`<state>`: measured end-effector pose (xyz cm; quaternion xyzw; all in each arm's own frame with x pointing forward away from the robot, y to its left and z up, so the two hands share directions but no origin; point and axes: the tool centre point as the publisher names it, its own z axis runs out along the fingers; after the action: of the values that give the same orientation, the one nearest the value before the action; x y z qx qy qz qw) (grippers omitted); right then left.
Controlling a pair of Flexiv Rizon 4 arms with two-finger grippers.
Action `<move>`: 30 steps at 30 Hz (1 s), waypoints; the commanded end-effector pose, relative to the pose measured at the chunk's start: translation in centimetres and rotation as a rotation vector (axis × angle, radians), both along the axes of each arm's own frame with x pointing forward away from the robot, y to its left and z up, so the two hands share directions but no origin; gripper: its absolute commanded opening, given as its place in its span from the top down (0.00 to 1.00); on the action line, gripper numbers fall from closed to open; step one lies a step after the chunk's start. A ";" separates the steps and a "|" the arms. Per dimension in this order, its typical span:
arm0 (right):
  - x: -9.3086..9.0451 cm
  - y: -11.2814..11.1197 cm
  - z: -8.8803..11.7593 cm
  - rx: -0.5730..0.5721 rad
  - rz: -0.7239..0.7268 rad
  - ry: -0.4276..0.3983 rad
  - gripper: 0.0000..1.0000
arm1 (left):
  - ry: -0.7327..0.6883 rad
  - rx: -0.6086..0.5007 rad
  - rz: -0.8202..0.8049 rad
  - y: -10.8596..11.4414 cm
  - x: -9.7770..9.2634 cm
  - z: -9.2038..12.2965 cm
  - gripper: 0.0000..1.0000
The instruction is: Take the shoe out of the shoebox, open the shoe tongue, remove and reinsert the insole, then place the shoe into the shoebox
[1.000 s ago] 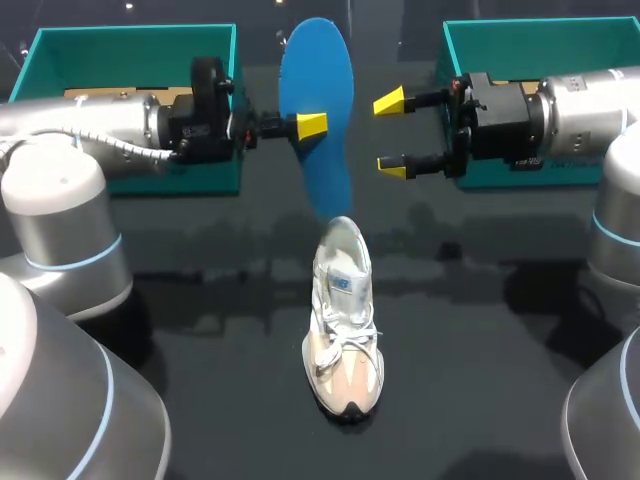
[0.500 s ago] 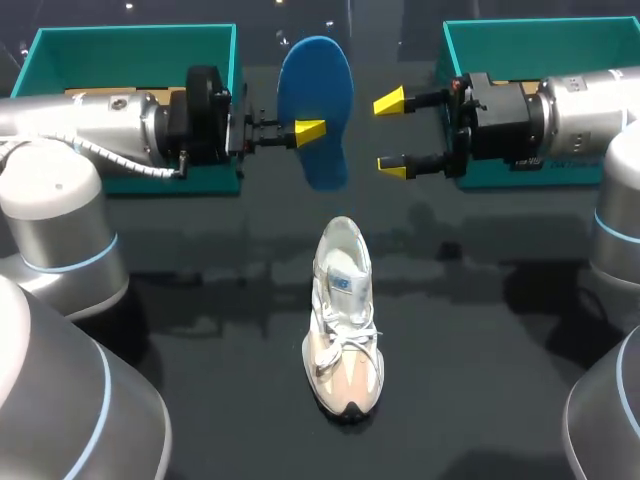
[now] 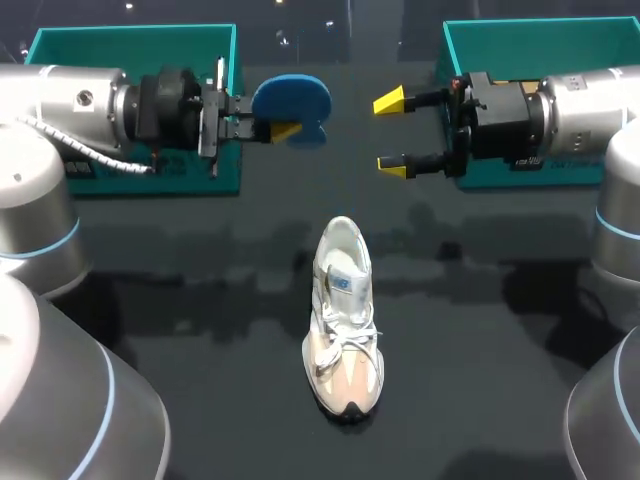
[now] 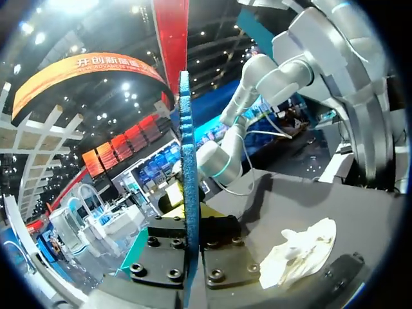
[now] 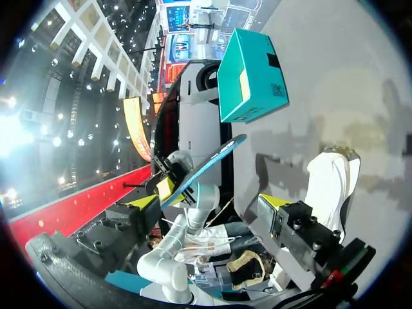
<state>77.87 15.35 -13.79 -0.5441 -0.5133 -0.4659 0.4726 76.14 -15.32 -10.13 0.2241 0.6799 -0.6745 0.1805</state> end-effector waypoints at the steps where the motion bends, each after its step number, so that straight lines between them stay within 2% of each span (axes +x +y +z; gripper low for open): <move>1: 0.0 0.2 -0.1 0.000 -0.001 0.000 0.00 | -0.160 0.044 0.020 0.5 -0.8 0.3 1.00; 9: 0.0 0.2 -0.1 0.000 -0.001 0.000 0.00 | -0.160 0.044 0.020 0.5 -0.8 0.3 1.00; 17: 0.0 0.2 -0.1 0.000 -0.001 0.000 0.00 | -0.423 0.043 -0.036 -0.2 -1.4 0.0 1.00; 19: 0.0 0.2 -0.1 0.000 -0.001 0.000 0.00 | -0.577 0.081 -0.008 -0.2 -1.4 -0.3 1.00; 20: 0.0 0.2 -0.1 0.000 -0.001 0.000 0.00 | -0.688 0.141 0.016 -0.3 -1.5 -0.6 1.00; 21: 0.0 0.2 -0.1 0.000 -0.001 0.000 0.00 | -0.729 0.171 0.022 -0.1 -1.3 -0.8 1.00; 30: 0.0 0.2 -0.1 0.000 -0.001 0.000 0.00 | -0.746 0.159 0.025 -0.3 -1.3 -1.1 1.00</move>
<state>77.89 15.44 -13.87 -0.5435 -0.5132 -0.4667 0.4727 75.55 -15.59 -11.06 0.4623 0.6214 -0.4941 0.3949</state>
